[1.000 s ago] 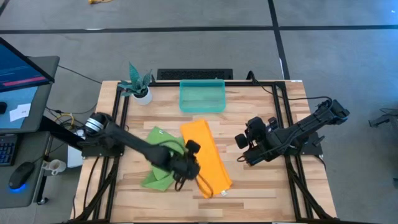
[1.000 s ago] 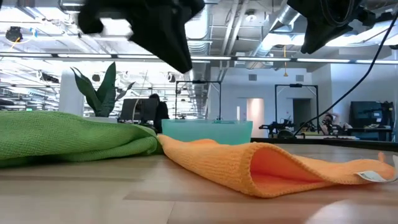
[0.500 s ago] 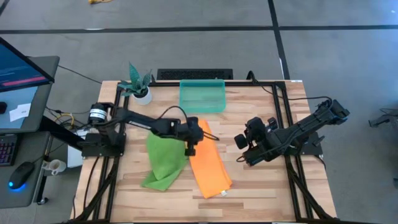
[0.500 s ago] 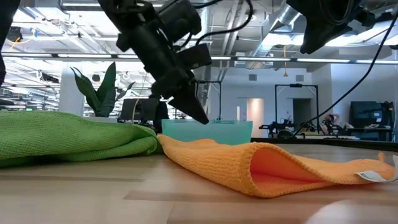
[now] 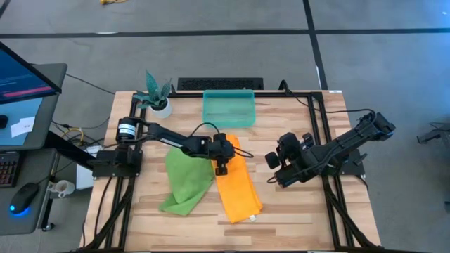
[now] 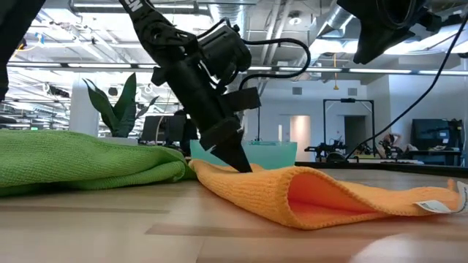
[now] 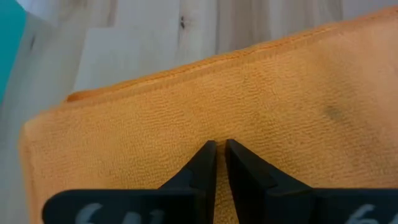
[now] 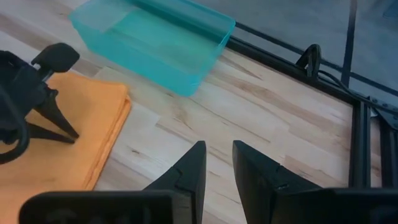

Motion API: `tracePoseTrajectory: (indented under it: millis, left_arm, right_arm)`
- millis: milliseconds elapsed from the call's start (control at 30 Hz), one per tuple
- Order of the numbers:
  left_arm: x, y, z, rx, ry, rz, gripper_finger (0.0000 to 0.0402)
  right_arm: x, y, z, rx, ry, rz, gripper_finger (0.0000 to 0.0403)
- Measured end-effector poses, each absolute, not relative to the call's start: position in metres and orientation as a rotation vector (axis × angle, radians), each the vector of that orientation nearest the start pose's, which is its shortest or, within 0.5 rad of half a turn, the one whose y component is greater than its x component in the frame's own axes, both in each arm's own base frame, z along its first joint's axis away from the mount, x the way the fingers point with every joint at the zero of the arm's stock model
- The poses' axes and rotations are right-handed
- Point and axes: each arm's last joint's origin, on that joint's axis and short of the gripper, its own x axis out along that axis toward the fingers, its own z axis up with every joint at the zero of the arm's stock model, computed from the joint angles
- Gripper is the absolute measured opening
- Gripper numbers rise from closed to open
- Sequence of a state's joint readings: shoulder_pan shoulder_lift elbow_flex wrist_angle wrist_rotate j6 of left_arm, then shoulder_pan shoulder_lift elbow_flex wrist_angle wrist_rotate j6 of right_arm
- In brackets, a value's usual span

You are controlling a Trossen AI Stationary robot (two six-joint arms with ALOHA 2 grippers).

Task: Roll microfiber towels into tight, uniform cylinder then place into a basket
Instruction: Roll the orange microfiber cloth

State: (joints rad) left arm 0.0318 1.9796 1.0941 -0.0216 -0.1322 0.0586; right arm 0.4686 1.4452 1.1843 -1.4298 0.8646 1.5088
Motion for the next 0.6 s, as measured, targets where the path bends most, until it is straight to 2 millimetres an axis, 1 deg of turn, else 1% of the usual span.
tracePoseTrajectory:
  millis: [67,133,267,433,500,600]
  left_arm:
    - [0.386,0.016,0.118,0.113,0.902,0.115,0.0031]
    - [0.389,0.015,0.119,0.139,0.876,0.058,0.0031]
    - [0.395,0.015,0.125,0.133,0.783,0.018,0.0031]
    - [0.397,0.014,0.128,0.165,0.769,-0.002,0.0031]
    - [0.396,0.012,0.136,0.178,0.77,0.012,0.0031]
    - [0.392,0.009,0.161,0.237,0.74,0.063,0.0031]
  right_arm:
    - [0.214,0.083,0.274,0.228,0.734,-1.073,0.0102]
    - [0.213,0.083,0.274,0.223,0.737,-1.074,0.0102]
    - [0.213,0.083,0.274,0.222,0.74,-1.075,0.0102]
    - [0.213,0.083,0.274,0.223,0.741,-1.075,0.0102]
    - [0.213,0.083,0.274,0.223,0.74,-1.075,0.0102]
    - [0.214,0.084,0.274,0.238,0.732,-1.069,0.0102]
